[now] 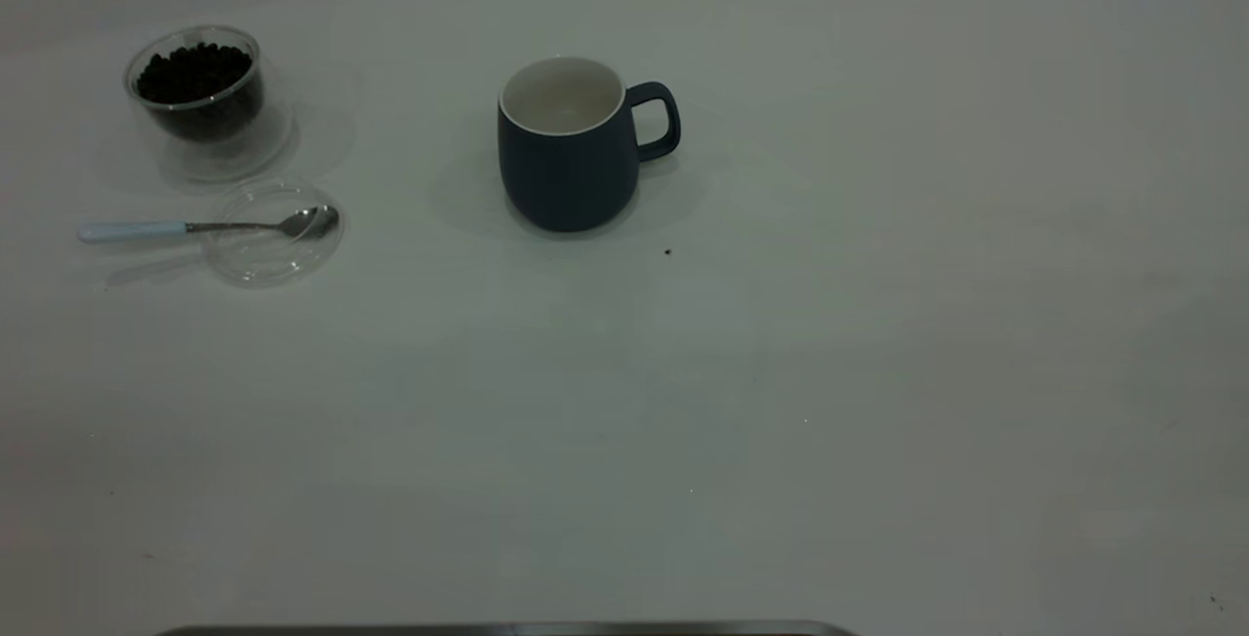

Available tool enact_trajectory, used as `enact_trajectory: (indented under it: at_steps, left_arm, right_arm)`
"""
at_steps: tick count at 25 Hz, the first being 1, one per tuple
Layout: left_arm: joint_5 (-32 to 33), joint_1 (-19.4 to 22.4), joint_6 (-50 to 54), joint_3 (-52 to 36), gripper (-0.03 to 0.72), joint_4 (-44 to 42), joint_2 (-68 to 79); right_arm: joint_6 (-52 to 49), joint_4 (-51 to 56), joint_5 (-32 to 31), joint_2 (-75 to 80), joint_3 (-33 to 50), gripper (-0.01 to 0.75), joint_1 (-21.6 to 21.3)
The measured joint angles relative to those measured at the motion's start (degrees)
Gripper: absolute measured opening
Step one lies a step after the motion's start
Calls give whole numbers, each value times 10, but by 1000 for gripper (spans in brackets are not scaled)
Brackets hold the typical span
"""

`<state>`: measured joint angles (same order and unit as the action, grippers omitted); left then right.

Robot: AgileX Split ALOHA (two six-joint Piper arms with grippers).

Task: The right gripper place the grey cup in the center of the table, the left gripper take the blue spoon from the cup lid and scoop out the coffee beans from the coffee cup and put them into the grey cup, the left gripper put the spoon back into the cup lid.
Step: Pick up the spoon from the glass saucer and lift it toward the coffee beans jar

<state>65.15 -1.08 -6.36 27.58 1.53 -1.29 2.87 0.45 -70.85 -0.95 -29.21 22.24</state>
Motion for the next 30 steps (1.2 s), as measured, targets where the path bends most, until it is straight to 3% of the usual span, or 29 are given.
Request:
enact_trajectory:
  at_steps: [6,9,30]
  left_arm:
    - [0,0,1,0,283,0,0]
    - [0,0,1,0,283,0,0]
    - [0,0,1,0,283,0,0]
  right_arm:
    - [0,2,-1,0,0,453,-138]
    - [0,2,-1,0,0,453,-175]
    - [0,3,-1,0,0,453,-178]
